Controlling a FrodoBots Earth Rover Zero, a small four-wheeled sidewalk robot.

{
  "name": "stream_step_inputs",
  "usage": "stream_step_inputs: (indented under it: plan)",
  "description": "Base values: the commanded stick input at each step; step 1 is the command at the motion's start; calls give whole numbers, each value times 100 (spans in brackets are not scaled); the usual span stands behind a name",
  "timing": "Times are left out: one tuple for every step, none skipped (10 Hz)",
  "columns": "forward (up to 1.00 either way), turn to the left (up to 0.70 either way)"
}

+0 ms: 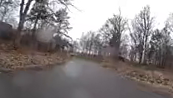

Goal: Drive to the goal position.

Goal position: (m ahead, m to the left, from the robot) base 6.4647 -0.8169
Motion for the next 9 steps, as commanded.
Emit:
stream_step_inputs:
  plan:
    - [100,0]
    - [100,0]
    - [100,0]
    - [100,0]
    - [100,0]
    - [100,0]
    - [100,0]
    - [100,0]
    - [100,0]
